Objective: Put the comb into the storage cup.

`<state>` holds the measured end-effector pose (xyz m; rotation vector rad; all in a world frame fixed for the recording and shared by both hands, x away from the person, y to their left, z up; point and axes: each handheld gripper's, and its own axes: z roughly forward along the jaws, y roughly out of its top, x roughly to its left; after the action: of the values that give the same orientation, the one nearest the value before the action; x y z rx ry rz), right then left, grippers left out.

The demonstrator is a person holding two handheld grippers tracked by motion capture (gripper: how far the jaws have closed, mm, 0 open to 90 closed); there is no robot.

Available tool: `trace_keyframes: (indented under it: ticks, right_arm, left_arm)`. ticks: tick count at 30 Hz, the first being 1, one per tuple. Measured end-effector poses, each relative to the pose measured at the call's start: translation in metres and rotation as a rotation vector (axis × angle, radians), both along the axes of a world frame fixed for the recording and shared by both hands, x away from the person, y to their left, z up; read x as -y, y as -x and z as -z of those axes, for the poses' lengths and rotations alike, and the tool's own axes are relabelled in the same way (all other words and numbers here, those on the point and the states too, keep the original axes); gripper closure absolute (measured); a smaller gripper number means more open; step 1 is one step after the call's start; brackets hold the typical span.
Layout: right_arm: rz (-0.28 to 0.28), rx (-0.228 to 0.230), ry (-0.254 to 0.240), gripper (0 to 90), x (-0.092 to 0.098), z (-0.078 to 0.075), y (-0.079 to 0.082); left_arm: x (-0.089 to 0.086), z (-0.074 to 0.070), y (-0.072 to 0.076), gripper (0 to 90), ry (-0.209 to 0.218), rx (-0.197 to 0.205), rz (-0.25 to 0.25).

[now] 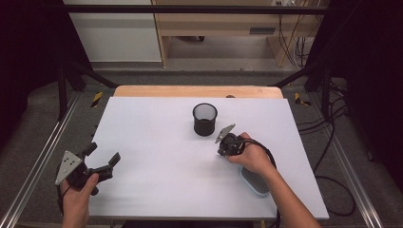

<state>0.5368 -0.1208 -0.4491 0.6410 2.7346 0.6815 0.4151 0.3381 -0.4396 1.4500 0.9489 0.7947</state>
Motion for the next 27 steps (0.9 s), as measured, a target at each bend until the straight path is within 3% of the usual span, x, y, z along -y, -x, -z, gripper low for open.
trace_keyframes:
  ticks: [6, 10, 20, 27]
  right_arm:
    - [0.051, 0.004, -0.001, 90.0, 0.014, 0.0, -0.009]
    - [0.119, 0.003, -0.002, 90.0, 0.031, 0.001, -0.016]
    - [0.2, 0.011, -0.019, 90.0, 0.06, -0.001, -0.021]
    - [0.271, 0.032, 0.02, 90.0, 0.084, 0.002, -0.024]
  left_arm:
    - [0.0, 0.0, 0.0, 2.6, 0.0, -0.001, -0.001]
    - [-0.001, 0.0, 0.0, 2.6, -0.01, 0.001, -0.006]
    - [0.001, 0.0, 0.0, 2.6, -0.025, 0.0, -0.005]
    - [0.001, 0.0, 0.0, 2.6, -0.027, -0.004, -0.003]
